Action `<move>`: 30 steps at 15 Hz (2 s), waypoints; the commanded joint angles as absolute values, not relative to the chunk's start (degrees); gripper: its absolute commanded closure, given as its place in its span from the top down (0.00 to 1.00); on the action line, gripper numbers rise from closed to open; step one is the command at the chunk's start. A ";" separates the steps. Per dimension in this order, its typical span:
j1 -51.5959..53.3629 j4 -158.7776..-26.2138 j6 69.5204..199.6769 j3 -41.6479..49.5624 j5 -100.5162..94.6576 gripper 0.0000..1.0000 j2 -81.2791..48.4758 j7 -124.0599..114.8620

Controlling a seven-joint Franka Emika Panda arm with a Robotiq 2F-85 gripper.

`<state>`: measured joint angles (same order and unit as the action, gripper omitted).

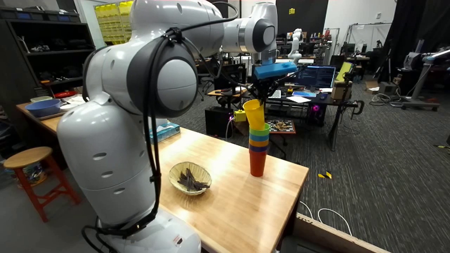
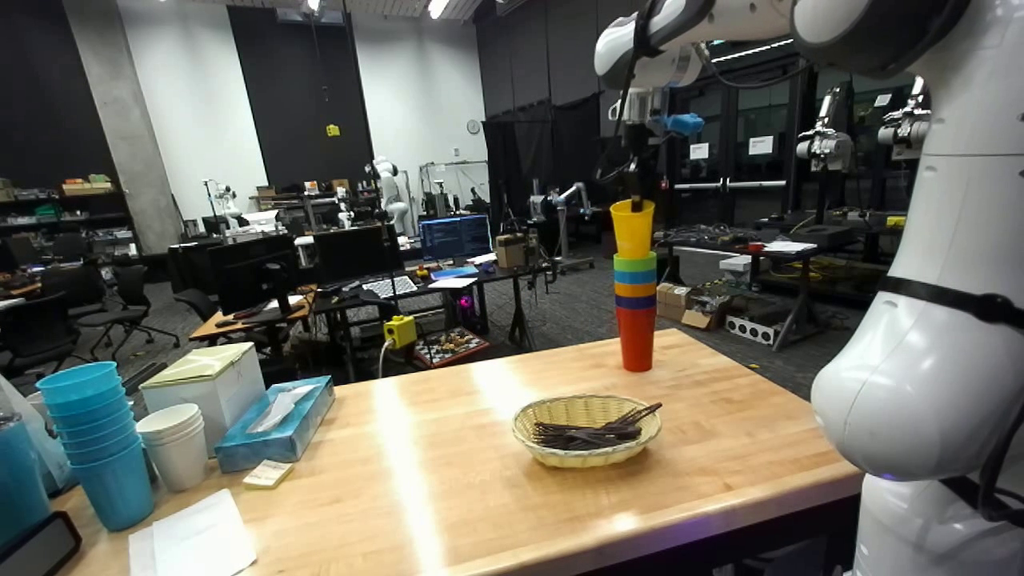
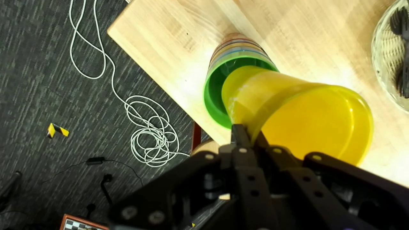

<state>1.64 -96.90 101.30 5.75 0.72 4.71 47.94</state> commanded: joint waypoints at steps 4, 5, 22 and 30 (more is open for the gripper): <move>0.52 -95.13 100.21 4.69 1.28 0.54 3.22 49.56; 0.55 -95.17 100.27 4.62 1.35 0.62 3.27 49.65; 6.73 -102.07 113.14 -4.70 -4.01 1.00 8.29 50.60; 8.10 -104.80 118.55 -6.39 -4.40 1.00 6.52 49.87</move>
